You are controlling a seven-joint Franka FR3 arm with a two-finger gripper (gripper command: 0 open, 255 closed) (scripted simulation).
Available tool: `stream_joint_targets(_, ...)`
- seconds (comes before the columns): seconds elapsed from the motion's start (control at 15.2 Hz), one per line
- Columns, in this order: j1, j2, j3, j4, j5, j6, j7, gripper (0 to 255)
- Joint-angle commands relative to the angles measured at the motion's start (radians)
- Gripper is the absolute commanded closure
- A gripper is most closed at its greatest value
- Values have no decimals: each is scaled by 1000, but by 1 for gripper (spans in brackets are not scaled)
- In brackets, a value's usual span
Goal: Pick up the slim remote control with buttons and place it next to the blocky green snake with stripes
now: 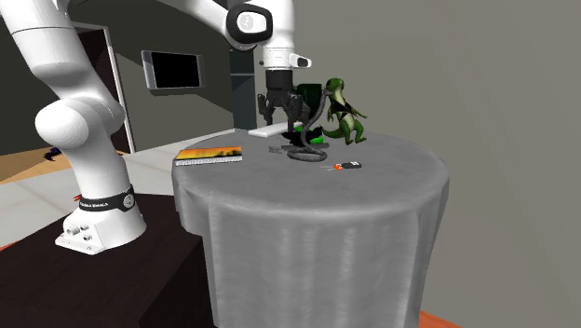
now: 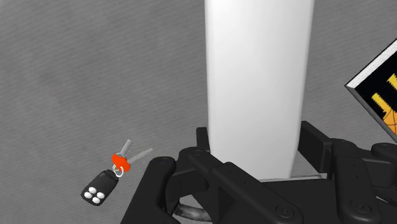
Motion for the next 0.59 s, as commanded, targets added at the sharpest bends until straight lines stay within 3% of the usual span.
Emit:
stream_joint_targets(0.0, 23, 4, 32, 6, 7, -2, 53, 255)
stream_joint_targets(0.53, 110, 53, 151, 61, 23, -9, 251, 255)
